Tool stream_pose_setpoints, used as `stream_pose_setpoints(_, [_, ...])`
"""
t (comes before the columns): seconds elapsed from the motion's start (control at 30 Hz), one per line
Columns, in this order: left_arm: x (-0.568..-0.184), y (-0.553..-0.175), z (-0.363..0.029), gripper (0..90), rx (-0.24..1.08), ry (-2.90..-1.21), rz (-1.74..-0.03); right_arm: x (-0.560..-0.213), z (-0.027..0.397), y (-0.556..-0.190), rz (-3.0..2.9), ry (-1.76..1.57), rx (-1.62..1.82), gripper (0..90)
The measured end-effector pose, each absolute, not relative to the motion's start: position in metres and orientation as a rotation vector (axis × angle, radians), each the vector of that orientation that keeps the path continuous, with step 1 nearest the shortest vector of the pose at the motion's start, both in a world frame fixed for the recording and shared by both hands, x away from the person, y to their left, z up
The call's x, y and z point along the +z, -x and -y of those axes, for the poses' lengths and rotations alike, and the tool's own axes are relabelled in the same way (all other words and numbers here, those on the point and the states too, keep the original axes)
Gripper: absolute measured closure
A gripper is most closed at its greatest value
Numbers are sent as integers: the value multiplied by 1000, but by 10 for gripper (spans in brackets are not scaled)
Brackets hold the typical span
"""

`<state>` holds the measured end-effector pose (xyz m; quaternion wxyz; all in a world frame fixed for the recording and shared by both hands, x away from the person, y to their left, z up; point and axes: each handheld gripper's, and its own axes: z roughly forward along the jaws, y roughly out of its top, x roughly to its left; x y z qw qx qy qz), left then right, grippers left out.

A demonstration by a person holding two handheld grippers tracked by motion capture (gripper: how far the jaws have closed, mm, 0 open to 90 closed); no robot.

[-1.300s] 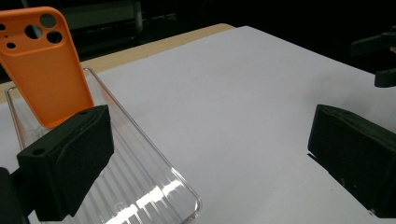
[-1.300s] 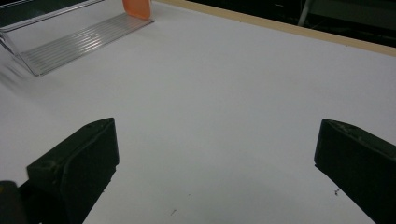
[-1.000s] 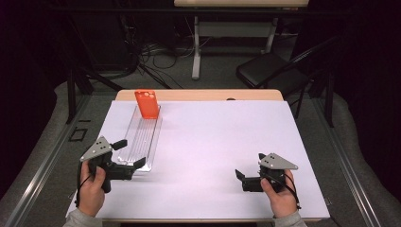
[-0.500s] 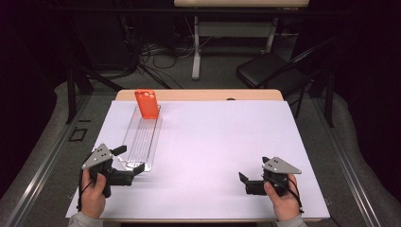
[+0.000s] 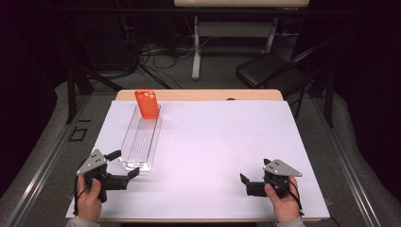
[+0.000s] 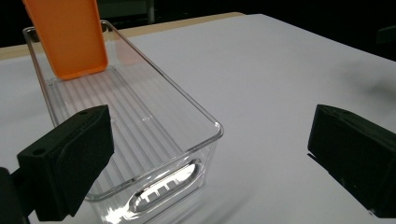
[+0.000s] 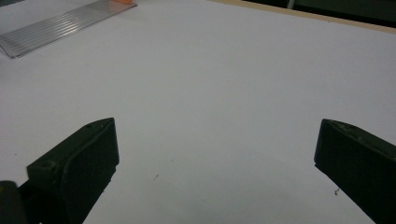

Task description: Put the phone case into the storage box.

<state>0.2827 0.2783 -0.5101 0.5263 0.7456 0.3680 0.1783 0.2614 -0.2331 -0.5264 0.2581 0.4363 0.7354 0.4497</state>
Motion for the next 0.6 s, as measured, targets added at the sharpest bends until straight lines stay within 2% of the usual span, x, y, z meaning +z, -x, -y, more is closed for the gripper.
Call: stream_pose_setpoints(0.6, [-524,-281,-291,7,410,-1754,-909,-541,236,-265,-2002,-1195,1197,0])
